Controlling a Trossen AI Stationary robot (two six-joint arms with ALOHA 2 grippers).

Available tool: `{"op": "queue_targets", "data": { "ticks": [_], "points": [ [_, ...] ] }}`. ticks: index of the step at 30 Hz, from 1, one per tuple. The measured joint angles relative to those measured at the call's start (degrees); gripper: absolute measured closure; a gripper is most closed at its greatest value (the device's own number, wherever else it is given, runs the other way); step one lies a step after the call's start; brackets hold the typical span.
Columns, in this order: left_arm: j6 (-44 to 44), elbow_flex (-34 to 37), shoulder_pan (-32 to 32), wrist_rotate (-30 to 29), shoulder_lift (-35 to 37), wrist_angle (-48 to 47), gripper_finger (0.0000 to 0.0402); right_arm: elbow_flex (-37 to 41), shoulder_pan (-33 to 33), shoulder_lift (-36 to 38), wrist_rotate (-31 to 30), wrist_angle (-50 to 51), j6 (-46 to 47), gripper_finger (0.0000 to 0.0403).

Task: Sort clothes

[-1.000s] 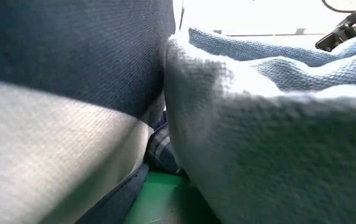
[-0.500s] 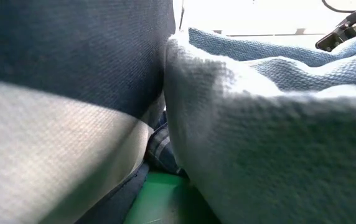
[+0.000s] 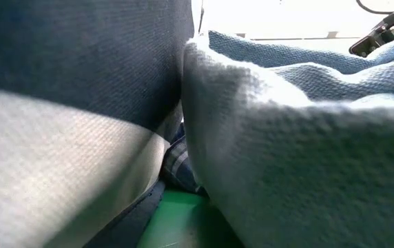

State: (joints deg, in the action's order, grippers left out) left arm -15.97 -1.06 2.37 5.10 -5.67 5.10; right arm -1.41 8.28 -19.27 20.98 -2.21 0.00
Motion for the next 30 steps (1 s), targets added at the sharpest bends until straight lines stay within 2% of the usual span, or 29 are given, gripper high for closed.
{"op": "queue_targets", "data": {
  "ticks": [7, 9, 18, 22, 27, 30],
  "points": [
    [0.0, 0.0, 0.0, 0.0, 0.0, 0.0, 0.0287, 0.0, 0.0, 0.0, 0.0, -0.1, -0.4, 0.039],
    [0.0, 0.0, 0.0, 0.0, 0.0, 0.0, 0.0287, 0.1, 0.0, 0.0, 0.0, -0.9, 2.3, 0.039],
    [-0.7, 0.0, 0.0, -1.1, 0.0, 1.4, 0.0287, 0.1, 0.0, 0.0, 0.0, -15.5, 9.7, 0.039],
    [-10.0, 0.0, 0.0, 0.1, 0.0, 1.6, 0.0287, 0.1, 0.0, 0.0, 0.0, -19.3, 11.8, 0.039],
    [-21.4, 0.0, -0.7, 8.4, 0.0, 2.7, 0.0287, 0.1, 0.0, 0.0, 0.0, -22.2, 13.1, 0.039],
    [-25.2, 0.0, -1.6, 11.8, 0.0, 8.3, 0.0287, -0.8, 0.0, 0.0, 0.0, -23.2, 13.6, 0.039]
  ]
}}
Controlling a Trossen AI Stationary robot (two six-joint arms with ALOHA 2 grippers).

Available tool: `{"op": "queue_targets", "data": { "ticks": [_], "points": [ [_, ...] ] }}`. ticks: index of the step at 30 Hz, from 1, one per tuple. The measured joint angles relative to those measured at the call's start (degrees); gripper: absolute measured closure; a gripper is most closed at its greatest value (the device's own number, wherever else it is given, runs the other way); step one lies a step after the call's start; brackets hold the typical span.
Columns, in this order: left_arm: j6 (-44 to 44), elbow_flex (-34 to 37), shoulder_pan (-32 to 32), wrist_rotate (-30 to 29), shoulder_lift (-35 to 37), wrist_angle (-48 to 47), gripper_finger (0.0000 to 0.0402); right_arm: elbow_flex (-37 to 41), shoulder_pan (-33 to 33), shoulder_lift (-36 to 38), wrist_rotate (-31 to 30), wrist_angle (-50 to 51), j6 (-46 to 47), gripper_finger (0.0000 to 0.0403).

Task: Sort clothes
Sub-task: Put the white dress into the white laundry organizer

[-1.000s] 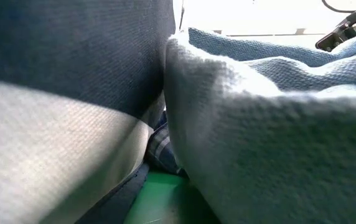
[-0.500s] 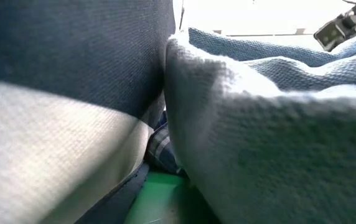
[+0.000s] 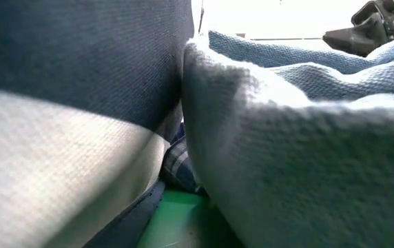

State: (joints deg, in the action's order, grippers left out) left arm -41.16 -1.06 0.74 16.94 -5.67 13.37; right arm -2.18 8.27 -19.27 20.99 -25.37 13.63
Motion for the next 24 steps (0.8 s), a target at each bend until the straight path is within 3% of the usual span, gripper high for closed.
{"op": "queue_targets", "data": {
  "ticks": [5, 10, 14, 18, 24],
  "points": [
    [-0.9, 0.0, -2.0, -1.3, 0.0, 14.0, 0.0287, -6.0, 0.0, 0.0, -0.1, 4.1, -0.1, 0.039],
    [0.3, -0.1, -2.3, -7.4, 0.0, 17.7, 0.0287, -16.3, 0.0, -0.6, -5.0, 18.9, -0.7, 0.039],
    [3.2, -2.7, -2.6, -7.3, -0.5, 16.2, 0.0287, -25.0, 0.0, -2.5, -8.9, 28.3, -2.0, 0.039],
    [6.6, -7.7, -2.6, -5.5, -2.1, 13.2, 0.0287, -30.9, 0.0, -4.3, -9.1, 31.1, -5.4, 0.039],
    [9.8, -18.7, -2.6, -5.5, -7.0, -2.1, 0.0287, -35.9, 0.0, -7.0, -12.3, 31.1, -5.2, 0.039]
  ]
}}
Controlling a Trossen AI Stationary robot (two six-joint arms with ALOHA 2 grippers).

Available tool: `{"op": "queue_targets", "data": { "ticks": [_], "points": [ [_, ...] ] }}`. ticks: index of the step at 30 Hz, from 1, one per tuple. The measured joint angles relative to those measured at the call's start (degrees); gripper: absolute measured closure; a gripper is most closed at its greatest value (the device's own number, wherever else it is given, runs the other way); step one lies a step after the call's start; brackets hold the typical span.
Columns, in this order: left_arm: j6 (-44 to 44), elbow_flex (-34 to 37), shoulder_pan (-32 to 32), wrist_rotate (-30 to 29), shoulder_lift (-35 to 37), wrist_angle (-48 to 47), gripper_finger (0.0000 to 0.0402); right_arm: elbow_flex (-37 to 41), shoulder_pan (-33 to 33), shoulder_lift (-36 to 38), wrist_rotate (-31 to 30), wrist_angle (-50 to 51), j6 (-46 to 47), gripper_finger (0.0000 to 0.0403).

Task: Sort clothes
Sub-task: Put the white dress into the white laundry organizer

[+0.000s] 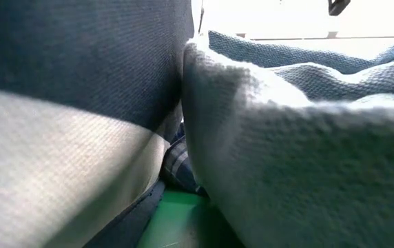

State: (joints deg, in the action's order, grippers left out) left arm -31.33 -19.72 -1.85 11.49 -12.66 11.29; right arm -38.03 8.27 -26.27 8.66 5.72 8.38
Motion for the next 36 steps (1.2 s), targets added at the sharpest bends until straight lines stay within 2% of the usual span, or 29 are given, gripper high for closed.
{"op": "queue_targets", "data": {
  "ticks": [4, 8, 12, 17, 24, 29, 32, 34, 36],
  "points": [
    [2.6, -7.6, 0.0, 0.0, -4.7, -6.8, 0.0287, -2.7, 0.0, -2.9, -5.4, -0.1, 5.7, 0.039],
    [4.0, -14.2, 0.0, 0.0, -9.0, -10.4, 0.0287, -5.4, 0.0, -5.8, -5.9, -0.1, 8.3, 0.039],
    [0.0, -19.9, 0.0, -0.2, -12.6, -9.9, 0.0287, -8.2, 0.0, -8.9, -6.4, -0.8, 13.7, 0.039],
    [1.5, -27.2, 0.0, -1.0, -16.5, -10.1, 0.0287, -11.6, 0.0, -12.7, -11.6, -0.7, 6.1, 0.039],
    [-0.6, -37.2, 0.0, -6.9, -22.9, -11.9, 0.0287, -20.1, 0.0, -19.7, -17.5, -0.8, -8.1, 0.039],
    [0.5, -41.8, 0.1, -7.2, -27.1, -12.8, 0.0287, -28.4, 0.0, -25.2, -23.5, 1.8, -6.2, 0.039],
    [0.2, -43.8, 0.1, -8.8, -29.5, -13.0, 0.0287, -33.5, 0.3, -27.7, -24.1, 4.9, -5.6, 0.039],
    [0.2, -45.3, 0.1, -9.4, -31.0, -15.7, 0.0287, -36.7, 0.3, -29.2, -24.1, 7.5, -5.4, 0.039],
    [0.1, -47.7, 0.0, -9.3, -32.6, -23.0, 0.0287, -39.7, 0.4, -30.3, -24.1, 11.0, -4.6, 0.039]
  ]
}}
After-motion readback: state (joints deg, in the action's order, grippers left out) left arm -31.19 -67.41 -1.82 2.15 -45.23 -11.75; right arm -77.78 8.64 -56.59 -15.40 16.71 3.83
